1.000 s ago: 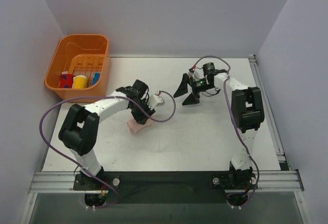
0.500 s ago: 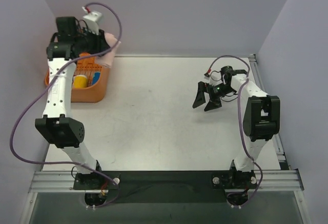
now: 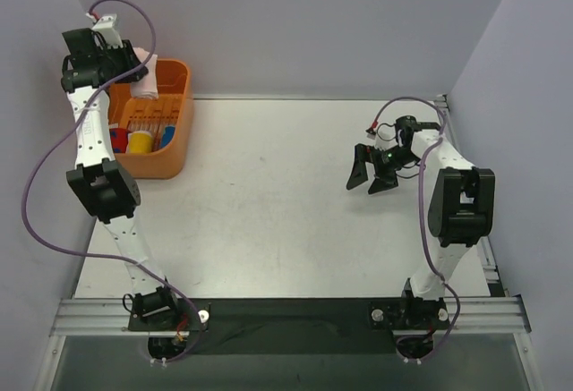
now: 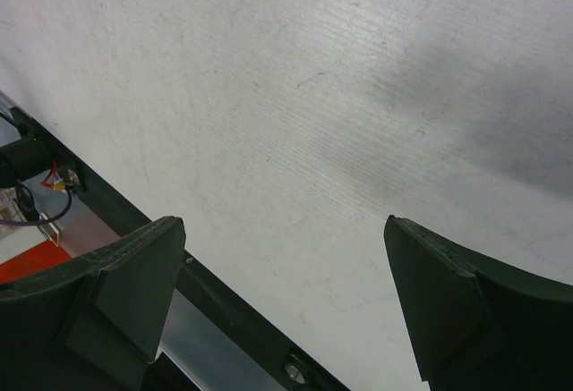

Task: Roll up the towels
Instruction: Place the rolled towel into the container

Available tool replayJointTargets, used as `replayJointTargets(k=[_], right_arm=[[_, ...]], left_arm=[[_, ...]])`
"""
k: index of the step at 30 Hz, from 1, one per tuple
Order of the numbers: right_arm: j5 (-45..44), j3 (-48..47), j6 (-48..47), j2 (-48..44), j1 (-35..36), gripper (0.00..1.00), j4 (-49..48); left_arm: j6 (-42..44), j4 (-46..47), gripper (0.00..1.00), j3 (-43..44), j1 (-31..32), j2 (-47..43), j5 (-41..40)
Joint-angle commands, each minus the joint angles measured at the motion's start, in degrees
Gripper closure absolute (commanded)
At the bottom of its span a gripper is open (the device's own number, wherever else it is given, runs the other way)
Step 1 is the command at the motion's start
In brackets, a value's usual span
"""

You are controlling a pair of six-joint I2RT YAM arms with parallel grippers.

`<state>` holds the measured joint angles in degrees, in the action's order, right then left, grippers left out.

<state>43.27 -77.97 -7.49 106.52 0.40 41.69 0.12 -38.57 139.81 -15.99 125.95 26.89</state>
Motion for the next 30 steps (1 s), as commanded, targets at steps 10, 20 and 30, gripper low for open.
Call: replayJointTargets(k=[10,20,30], right_arm=[[-2.5,0.4,-1.7,3.7,-0.2,0.00,3.3],[-2.8,0.4,-1.9,4.9,-0.2,0.00,4.2],[-2.7,0.8,-2.1,4.7,-2.0,0.00,4.7]], left_arm=[[1.3,8.2,1.00,4.0,4.1,13.6,-6.2],[3.0,12.1,0.94,6.5,7.1,21.3,-12.2],[4.2,16.0,0.81,5.5,7.2,25.2,-12.0]])
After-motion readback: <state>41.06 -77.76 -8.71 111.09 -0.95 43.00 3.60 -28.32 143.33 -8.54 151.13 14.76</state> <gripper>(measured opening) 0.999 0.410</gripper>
